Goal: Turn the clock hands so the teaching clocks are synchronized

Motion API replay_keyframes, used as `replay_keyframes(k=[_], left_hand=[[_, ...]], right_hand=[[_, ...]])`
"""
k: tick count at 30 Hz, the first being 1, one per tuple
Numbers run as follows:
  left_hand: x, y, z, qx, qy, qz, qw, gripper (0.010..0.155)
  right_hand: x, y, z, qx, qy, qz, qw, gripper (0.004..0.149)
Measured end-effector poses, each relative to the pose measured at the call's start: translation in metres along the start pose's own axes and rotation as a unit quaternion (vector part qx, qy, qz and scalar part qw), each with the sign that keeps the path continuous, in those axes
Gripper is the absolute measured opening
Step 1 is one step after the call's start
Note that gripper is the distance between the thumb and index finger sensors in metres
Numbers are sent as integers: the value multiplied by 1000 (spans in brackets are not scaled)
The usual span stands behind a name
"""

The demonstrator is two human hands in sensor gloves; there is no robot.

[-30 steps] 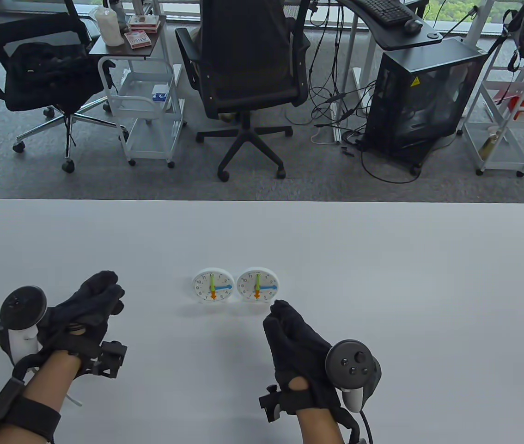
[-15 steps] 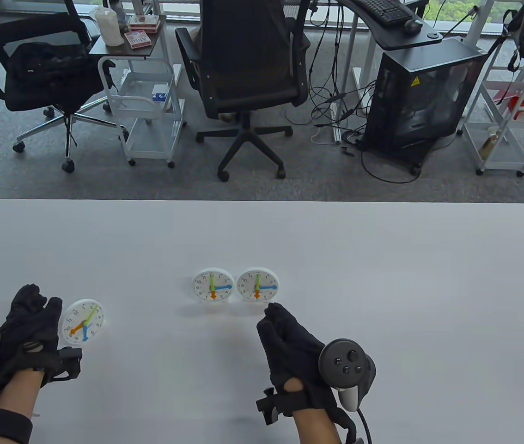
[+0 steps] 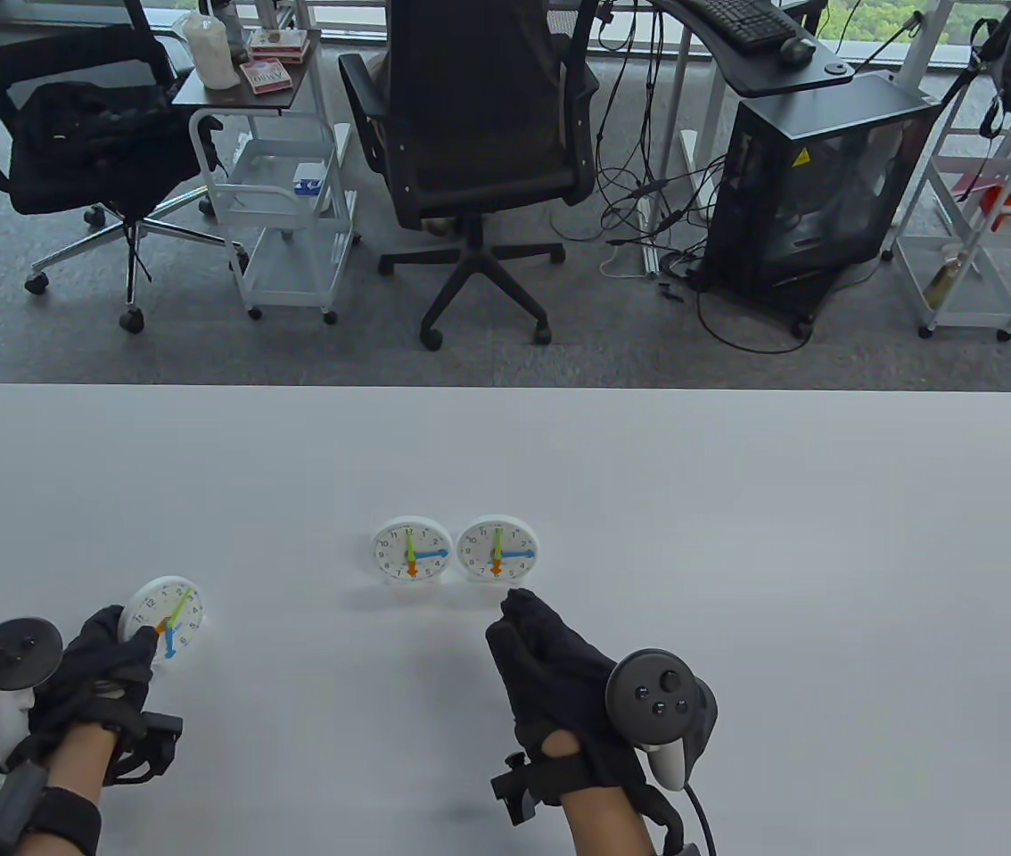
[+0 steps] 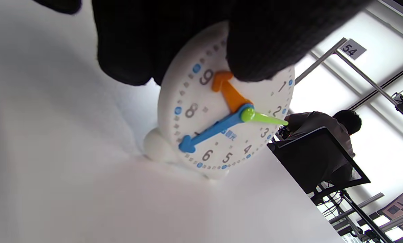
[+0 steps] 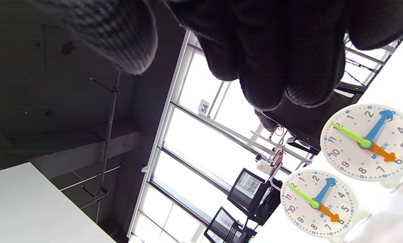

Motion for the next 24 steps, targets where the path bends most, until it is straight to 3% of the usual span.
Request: replay_keyframes(k=[5, 9, 14, 24], left_hand=[[6, -1, 18, 45, -21, -9, 999, 49], [16, -7, 42, 85, -92, -37, 991, 50], [36, -25, 82, 135, -202, -87, 966, 52], [86, -76, 140, 237, -276, -191, 912, 55]], right_hand=[[-7, 1, 1, -1, -6, 14, 1000, 70], [-14, 0, 0, -3, -16, 29, 999, 71], [-25, 0, -2, -5, -30, 47, 998, 72], [-39, -4, 3, 1, -24, 65, 998, 74]])
Point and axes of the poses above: the tracker on the back of each hand, its own z axis roughly to the thumb side, its own y axis roughly from the wrist to the fingertips, x = y × z, the point moved 5 cm from there along y, roughly from the wrist to the fingertips, and after that the axes turned 2 degrees about x, right-handed, at the moved point
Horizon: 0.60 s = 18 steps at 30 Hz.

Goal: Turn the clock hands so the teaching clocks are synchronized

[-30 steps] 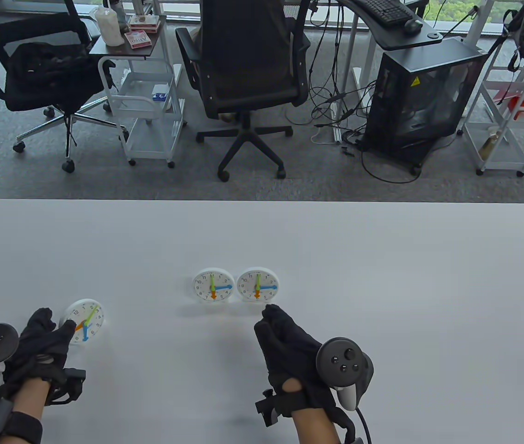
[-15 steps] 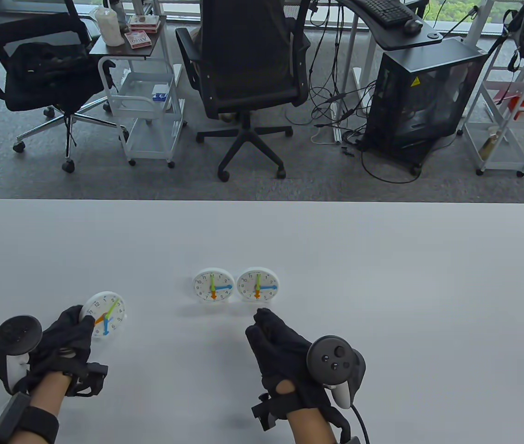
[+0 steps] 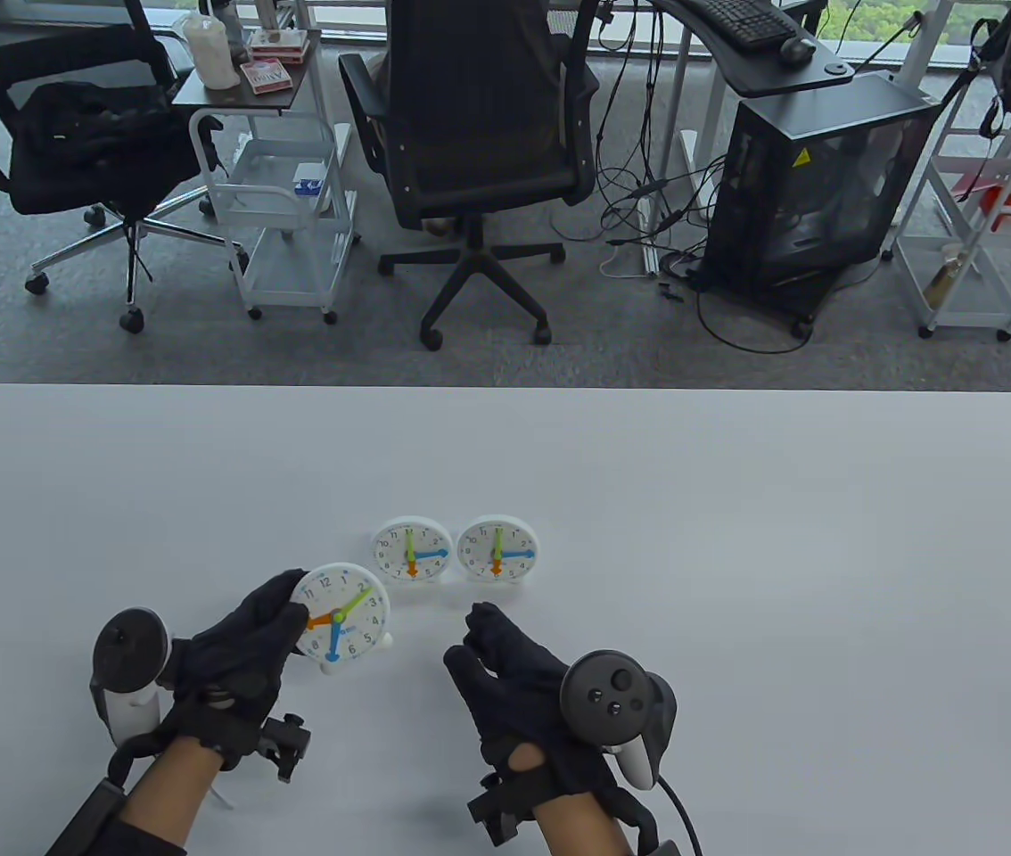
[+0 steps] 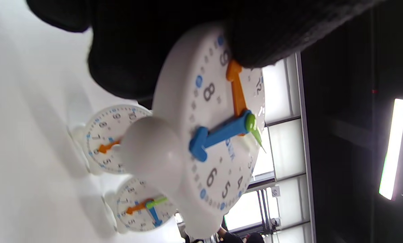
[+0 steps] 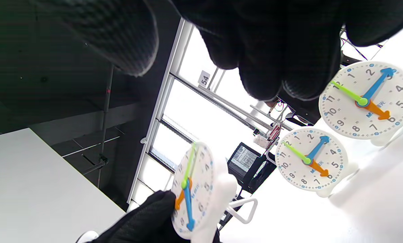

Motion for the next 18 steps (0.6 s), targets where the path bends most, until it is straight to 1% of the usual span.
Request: replay_keyframes(k=[4, 9, 13, 16, 18], left_hand=[[15, -6, 19, 29, -11, -40, 999, 55], [28, -22, 32, 52, -30, -79, 995, 55], [29, -33, 40, 67, -5, -75, 995, 55], [33, -38, 46, 76, -6, -81, 994, 55], [34, -41, 48, 79, 3, -77, 994, 56]], right_hand=[[-10, -1, 0, -2, -1, 15, 1000, 76], [-26, -3, 2, 0, 39, 44, 998, 74], [-36, -5, 10, 8, 84, 66, 994, 66], [-37, -6, 14, 14, 82, 60, 995, 61], [-34, -7, 16, 19, 98, 52, 994, 58]])
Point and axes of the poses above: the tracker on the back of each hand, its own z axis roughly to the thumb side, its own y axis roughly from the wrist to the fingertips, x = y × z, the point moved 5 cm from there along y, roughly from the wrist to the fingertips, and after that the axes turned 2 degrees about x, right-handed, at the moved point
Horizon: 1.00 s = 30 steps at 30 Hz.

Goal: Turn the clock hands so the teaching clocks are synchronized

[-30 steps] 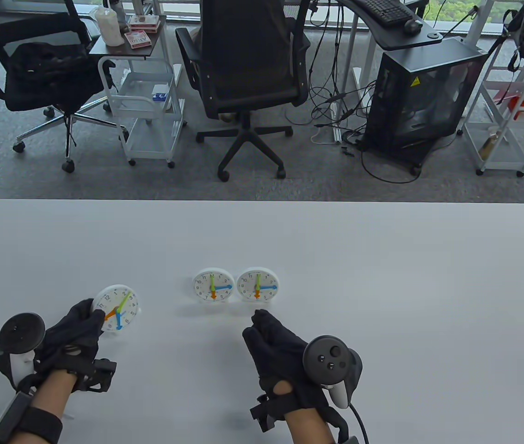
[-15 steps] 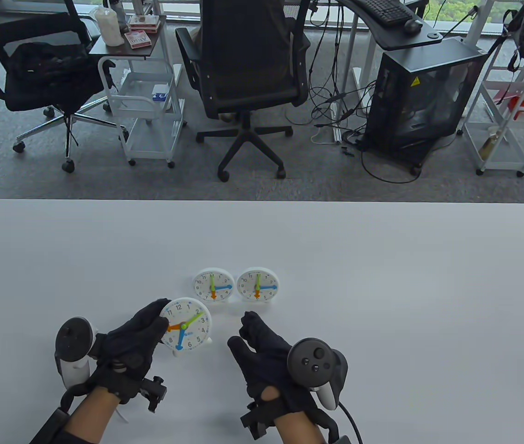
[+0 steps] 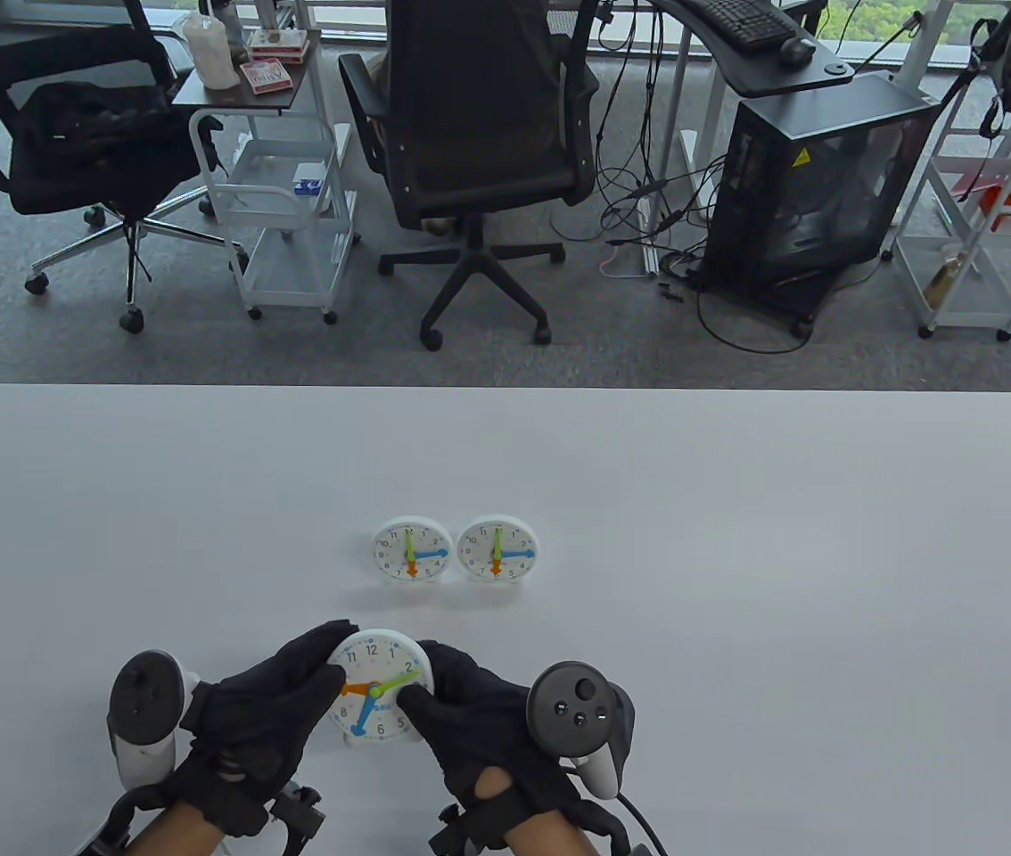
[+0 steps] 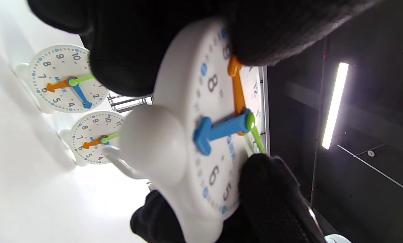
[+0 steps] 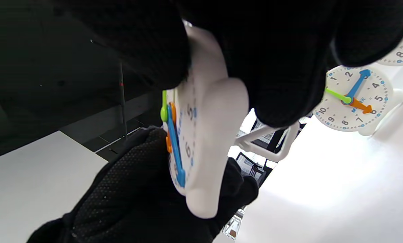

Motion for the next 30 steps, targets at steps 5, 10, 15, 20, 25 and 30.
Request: replay_keyframes(k=[5, 10, 15, 20, 25, 30], left_hand=[[5, -6, -1, -11, -45, -7, 999, 69], [3, -10, 1, -10, -45, 18, 999, 61], [-4, -12, -3, -25, -53, 42, 997, 54], [-3, -11, -4, -30, -48, 37, 998, 52], [0, -11, -4, -34, -54, 30, 997, 52], [0, -10, -4, -34, -52, 27, 998, 52]], right_hand=[[7, -5, 12, 32, 5, -46, 998, 57], [6, -8, 16, 46, -24, -55, 997, 57], [-1, -9, 21, 57, -76, -48, 994, 57], [-5, -9, 24, 61, -124, -39, 990, 58], [-7, -8, 22, 53, -115, -28, 992, 59], [-7, -8, 22, 51, -115, -26, 992, 59]])
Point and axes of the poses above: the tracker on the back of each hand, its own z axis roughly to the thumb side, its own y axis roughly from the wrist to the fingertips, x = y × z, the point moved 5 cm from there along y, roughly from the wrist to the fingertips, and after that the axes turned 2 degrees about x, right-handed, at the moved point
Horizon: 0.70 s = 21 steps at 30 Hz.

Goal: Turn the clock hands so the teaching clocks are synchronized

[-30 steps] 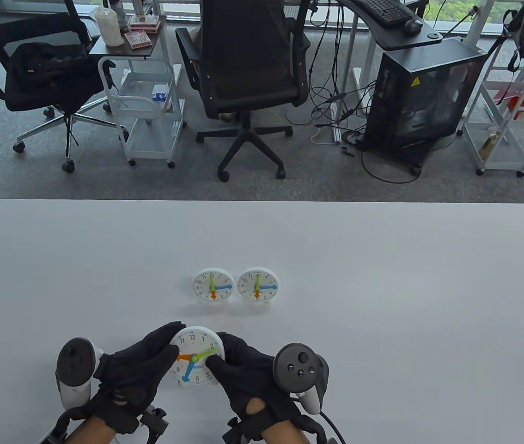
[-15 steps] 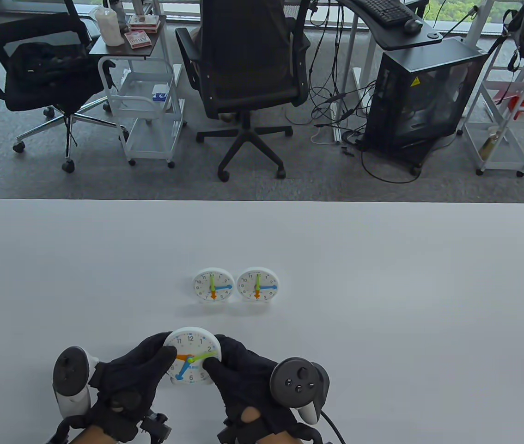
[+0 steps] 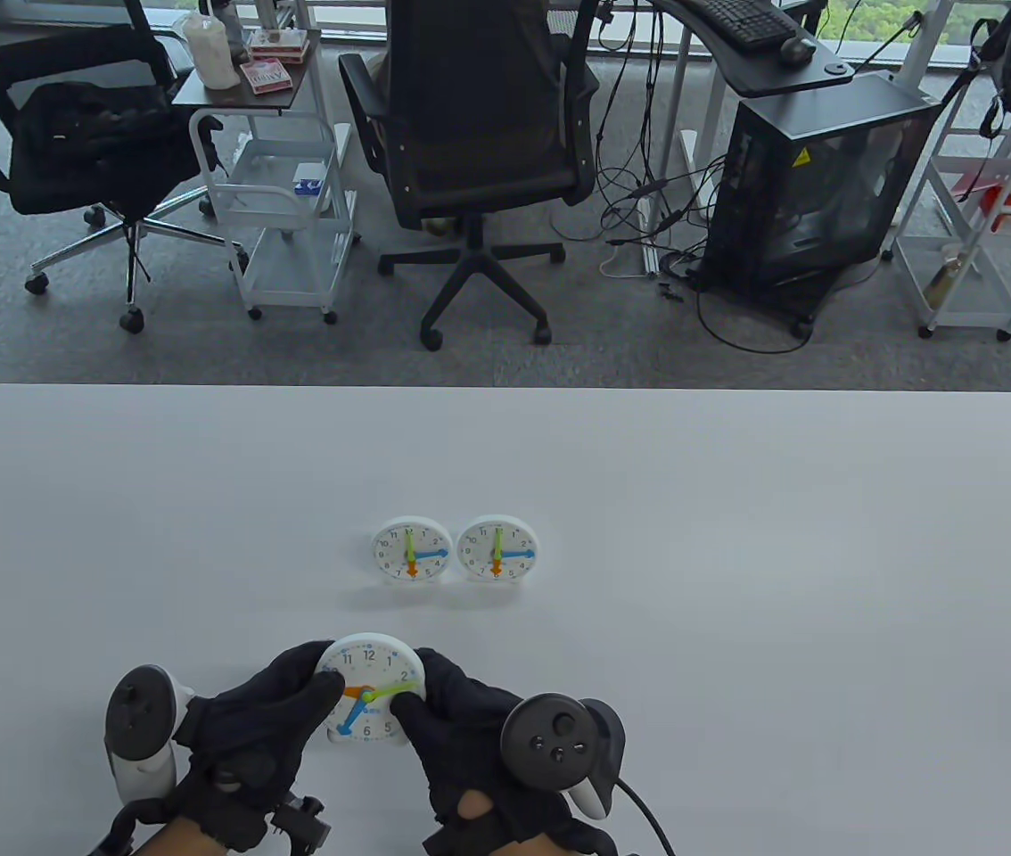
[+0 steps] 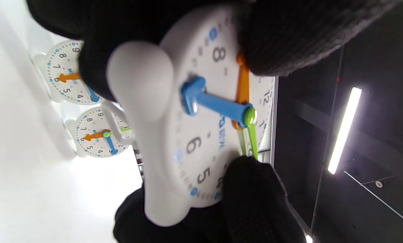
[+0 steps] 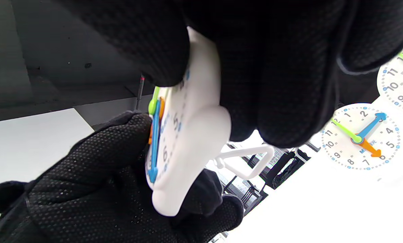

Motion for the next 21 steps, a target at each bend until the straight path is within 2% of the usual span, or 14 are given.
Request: replay_keyframes(k=[21], left_hand=[[9, 0, -5, -11, -7, -22, 1000, 56]], right_hand=[[4, 1, -2, 1, -10, -7, 1000, 59]])
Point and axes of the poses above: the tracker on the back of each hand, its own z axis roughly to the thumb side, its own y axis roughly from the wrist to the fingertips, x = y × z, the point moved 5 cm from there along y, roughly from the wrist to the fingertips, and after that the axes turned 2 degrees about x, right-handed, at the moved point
